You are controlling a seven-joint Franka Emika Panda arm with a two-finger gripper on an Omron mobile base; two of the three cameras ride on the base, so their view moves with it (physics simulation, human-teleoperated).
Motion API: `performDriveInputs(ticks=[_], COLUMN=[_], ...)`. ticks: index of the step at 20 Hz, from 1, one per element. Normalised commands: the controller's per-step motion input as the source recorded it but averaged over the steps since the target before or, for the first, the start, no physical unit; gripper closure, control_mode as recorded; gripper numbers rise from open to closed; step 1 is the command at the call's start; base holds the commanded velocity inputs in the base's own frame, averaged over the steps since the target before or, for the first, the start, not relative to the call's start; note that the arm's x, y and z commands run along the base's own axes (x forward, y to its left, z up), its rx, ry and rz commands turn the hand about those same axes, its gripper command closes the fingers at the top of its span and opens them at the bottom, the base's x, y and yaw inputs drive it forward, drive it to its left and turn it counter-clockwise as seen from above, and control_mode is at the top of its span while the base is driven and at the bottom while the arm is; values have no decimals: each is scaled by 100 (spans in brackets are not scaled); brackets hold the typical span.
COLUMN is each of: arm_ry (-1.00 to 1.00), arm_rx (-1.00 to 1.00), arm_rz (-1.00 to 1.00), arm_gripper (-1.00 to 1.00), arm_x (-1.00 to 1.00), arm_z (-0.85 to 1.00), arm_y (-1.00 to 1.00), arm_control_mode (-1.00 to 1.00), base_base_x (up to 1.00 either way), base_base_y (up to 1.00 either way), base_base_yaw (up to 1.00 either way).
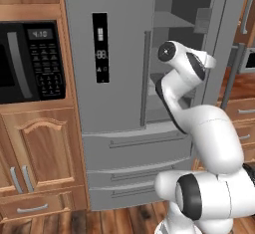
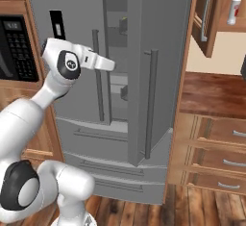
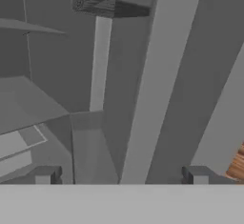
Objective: There is a bowl on the dining counter. Grab a lemon wedge from the fridge and place it in the bowl. Then get the liquor bottle and glass cup from the cabinet and place them next to the bowl.
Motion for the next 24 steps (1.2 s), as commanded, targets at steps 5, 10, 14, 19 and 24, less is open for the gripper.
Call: performDriveInputs(ticks=[5, 10, 14, 19, 24], arm_ry=[0, -1, -4, -8, -12], arm_rx=[-2, 0, 0, 0, 0], arm_rz=[-20, -20, -19, -18, -18], arm_gripper=[-100, -100, -100, -100, -100], arm_x=[0, -3, -33, -61, -76], arm_z=[0, 0, 0, 0, 0], arm_y=[-47, -57, -71, -88, -96], arm_control_mode=[-100, -100, -100, -100, -100], base_base_x=[0, 0, 0, 0, 0], base_base_y=[0, 0, 0, 0, 0], base_base_yaw=[0, 0, 0, 0, 0])
